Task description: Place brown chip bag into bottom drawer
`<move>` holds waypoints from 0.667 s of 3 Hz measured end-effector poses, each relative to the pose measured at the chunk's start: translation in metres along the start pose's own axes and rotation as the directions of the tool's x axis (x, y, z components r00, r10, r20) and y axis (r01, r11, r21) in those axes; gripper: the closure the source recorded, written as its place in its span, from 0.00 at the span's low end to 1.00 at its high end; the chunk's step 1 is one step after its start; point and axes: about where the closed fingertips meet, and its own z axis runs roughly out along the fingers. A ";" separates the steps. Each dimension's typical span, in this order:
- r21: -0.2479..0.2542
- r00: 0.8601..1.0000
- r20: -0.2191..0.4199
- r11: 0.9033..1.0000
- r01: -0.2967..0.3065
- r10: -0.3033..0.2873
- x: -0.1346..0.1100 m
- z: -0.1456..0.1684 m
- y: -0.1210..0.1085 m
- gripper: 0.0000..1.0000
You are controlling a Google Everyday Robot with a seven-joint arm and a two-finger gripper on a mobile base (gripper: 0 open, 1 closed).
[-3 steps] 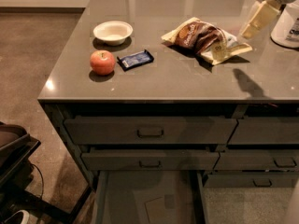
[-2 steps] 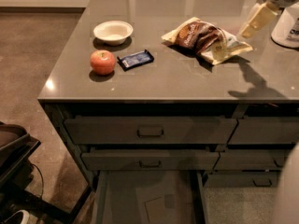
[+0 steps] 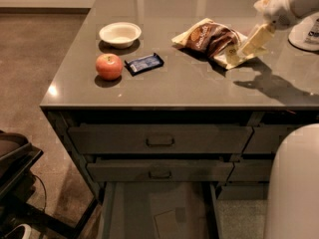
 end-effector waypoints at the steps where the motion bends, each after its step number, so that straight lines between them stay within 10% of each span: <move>1: -0.068 0.998 0.040 0.996 -0.052 0.055 0.008 0.041 0.010 0.00; 2: -0.082 0.997 0.046 0.995 -0.062 0.066 0.011 0.051 0.011 0.13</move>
Offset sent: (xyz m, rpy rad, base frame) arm 0.0126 0.0126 -0.0314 0.0620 0.0494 0.0156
